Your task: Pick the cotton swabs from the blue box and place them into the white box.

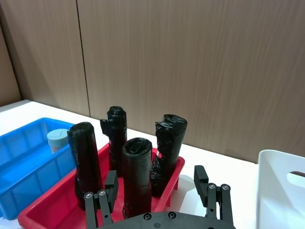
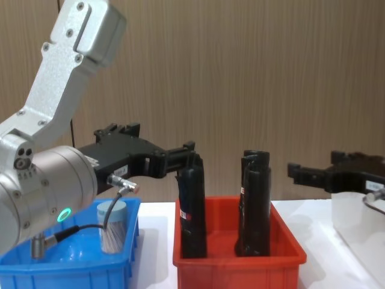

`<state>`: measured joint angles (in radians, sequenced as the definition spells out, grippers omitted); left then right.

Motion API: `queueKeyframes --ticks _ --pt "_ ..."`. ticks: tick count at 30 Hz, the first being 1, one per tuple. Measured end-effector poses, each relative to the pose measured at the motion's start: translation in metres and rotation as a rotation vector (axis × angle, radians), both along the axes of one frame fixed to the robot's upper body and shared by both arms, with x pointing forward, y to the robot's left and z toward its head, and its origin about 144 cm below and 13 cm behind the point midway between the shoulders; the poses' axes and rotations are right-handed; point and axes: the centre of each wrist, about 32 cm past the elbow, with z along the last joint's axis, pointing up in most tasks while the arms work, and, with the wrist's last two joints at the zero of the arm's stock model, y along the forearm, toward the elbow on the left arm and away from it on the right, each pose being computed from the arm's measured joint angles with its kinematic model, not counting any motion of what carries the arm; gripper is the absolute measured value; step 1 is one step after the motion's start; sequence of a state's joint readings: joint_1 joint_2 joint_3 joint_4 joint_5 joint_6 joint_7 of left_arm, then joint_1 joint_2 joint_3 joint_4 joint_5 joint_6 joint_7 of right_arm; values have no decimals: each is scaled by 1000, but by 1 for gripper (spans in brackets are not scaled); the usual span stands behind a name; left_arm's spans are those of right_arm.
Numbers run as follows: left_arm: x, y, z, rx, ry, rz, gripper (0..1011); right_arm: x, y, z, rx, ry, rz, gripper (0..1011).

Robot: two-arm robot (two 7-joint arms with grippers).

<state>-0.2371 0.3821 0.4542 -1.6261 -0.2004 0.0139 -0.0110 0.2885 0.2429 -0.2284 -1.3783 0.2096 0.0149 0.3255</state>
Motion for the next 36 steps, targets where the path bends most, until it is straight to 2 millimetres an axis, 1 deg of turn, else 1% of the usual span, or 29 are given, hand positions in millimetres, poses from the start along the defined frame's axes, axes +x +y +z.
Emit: queueKeyframes --ticks 3,4,11,14,17,18,21,28,36 --pt "0 0 0 0 0 0 1000 8 0 -1 -5 6 13 1002" --pt "0 0 0 0 0 0 999 14 1 -1 -7 12 23 1002" --pt "0 0 0 0 0 0 1000 34 1 -2 -19 32 66 1002" --pt "0 0 0 0 0 0 1000 39 1 -3 -22 38 82 1002" --pt "0 0 0 0 0 0 1000 50 2 -3 -30 48 111 1002" --pt "0 0 0 0 0 0 1000 50 2 -3 -30 48 111 1002" --pt "0 0 0 0 0 0 1000 59 4 -4 -34 58 133 1002" --pt "0 0 0 0 0 0 1000 73 6 -6 -36 73 162 1002" --pt "0 0 0 0 0 0 1000 84 8 -8 -34 85 174 1002"
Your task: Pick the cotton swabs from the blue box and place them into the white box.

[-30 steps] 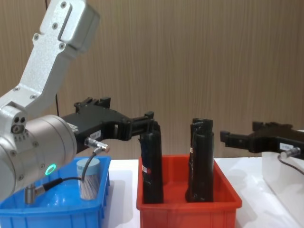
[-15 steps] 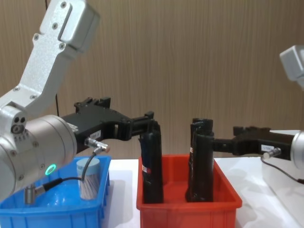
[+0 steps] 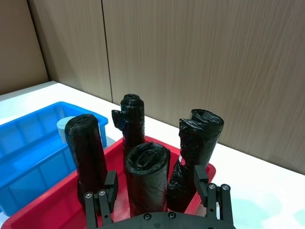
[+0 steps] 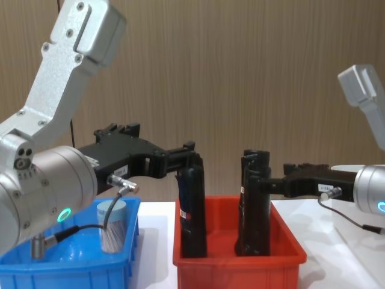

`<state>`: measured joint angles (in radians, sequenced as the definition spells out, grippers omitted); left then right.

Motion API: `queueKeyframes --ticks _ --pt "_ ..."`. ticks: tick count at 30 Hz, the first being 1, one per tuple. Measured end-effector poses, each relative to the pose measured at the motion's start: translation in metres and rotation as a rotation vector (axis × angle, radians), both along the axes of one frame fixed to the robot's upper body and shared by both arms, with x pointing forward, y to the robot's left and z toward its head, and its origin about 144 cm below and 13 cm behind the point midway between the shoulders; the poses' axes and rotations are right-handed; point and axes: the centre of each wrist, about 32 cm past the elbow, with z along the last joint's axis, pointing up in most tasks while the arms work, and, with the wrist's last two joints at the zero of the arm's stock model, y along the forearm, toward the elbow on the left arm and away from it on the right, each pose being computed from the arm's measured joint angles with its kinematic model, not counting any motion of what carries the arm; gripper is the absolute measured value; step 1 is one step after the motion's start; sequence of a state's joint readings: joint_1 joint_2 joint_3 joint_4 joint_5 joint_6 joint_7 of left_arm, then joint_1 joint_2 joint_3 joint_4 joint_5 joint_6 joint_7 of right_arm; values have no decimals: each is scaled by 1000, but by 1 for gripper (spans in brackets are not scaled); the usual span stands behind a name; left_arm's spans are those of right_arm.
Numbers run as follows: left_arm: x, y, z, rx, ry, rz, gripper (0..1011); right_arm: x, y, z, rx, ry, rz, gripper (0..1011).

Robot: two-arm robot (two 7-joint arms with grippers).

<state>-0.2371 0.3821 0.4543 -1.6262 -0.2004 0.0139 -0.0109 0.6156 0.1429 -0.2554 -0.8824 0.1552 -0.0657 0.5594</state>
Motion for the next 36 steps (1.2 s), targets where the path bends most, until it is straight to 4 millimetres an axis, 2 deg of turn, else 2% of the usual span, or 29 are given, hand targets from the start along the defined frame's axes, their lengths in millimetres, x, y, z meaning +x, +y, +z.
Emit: queueKeyframes --ticks 29,36 --pt "0 0 0 0 0 0 1000 30 6 -5 13 24 12 988" --pt "0 0 0 0 0 0 1000 34 8 -6 20 21 31 811"
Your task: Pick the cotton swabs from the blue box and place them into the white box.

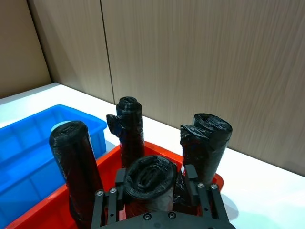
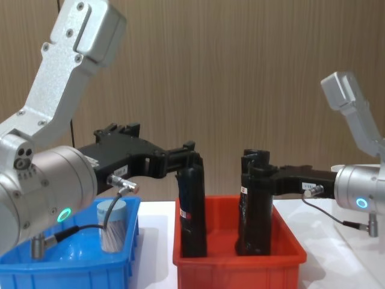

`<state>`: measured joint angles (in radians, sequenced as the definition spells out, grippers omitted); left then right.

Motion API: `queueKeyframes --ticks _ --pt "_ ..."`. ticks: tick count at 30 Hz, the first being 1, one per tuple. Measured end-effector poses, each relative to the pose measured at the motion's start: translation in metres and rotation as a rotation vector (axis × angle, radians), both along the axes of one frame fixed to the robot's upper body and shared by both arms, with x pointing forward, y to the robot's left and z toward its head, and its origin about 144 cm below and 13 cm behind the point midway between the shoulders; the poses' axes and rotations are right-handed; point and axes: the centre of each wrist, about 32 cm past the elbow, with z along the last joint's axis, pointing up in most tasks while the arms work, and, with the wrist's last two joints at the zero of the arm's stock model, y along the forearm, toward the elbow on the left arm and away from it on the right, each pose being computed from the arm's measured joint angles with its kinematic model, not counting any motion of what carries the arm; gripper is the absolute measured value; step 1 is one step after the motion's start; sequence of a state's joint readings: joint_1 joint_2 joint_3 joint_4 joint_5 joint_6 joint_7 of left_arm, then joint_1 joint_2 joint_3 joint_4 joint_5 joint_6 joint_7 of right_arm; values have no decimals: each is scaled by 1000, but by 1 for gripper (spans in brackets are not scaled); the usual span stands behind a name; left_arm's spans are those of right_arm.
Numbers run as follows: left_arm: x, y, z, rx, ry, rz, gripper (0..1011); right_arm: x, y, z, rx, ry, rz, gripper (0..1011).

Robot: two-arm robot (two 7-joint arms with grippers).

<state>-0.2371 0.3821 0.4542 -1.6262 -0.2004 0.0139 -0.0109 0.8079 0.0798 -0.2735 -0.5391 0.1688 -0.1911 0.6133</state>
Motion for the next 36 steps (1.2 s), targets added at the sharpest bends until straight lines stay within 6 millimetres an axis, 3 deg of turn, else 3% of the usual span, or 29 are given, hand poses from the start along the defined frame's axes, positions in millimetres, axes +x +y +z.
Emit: queueKeyframes --ticks 9,25,36 --pt "0 0 0 0 0 0 1000 1 1 1 7 -10 15 506" --pt "0 0 0 0 0 0 1000 -16 -2 23 36 -79 19 392" --pt "0 0 0 0 0 0 1000 -37 -9 64 72 -168 -20 351"
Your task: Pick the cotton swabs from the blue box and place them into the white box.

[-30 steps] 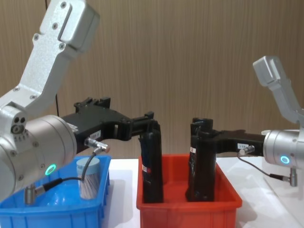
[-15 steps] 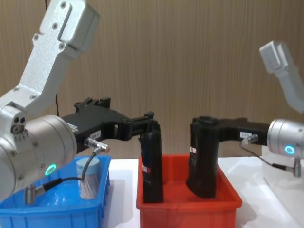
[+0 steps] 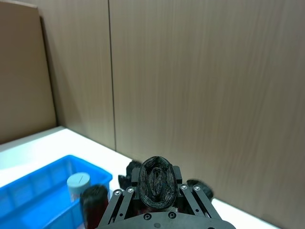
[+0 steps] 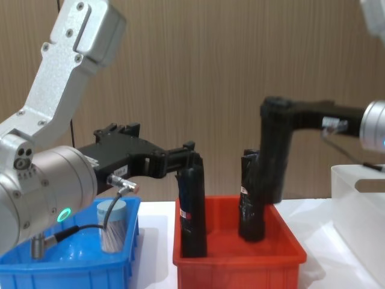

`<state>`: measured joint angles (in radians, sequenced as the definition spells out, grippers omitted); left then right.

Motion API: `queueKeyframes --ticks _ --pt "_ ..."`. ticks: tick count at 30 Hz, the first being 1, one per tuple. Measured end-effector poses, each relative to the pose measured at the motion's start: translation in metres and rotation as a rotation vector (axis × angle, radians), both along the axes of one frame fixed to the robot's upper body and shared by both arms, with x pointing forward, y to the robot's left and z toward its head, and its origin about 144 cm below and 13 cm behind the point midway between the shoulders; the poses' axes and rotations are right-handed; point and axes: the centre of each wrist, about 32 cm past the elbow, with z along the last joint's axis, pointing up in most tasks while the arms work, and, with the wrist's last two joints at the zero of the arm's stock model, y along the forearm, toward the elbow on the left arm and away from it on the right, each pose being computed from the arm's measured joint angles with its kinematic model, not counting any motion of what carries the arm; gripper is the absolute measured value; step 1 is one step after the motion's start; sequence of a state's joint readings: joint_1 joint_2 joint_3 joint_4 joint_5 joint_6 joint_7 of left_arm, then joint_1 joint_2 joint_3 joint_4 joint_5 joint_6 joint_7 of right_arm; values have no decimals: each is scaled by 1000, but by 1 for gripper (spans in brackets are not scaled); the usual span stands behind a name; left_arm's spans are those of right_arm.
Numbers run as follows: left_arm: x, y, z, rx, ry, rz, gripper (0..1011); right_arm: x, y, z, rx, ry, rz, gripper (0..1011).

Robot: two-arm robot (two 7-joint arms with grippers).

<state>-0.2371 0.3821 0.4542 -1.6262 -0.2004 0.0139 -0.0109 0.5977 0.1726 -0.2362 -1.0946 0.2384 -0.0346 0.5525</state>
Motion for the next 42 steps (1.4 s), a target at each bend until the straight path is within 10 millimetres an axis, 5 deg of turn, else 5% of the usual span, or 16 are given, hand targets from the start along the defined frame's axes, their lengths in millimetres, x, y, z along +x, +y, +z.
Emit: queueKeyframes --ticks 22,42 --pt "0 0 0 0 0 0 1000 -36 -31 59 -7 -91 -250 351" --pt "0 0 0 0 0 0 1000 -44 -69 63 -79 -11 -538 351"
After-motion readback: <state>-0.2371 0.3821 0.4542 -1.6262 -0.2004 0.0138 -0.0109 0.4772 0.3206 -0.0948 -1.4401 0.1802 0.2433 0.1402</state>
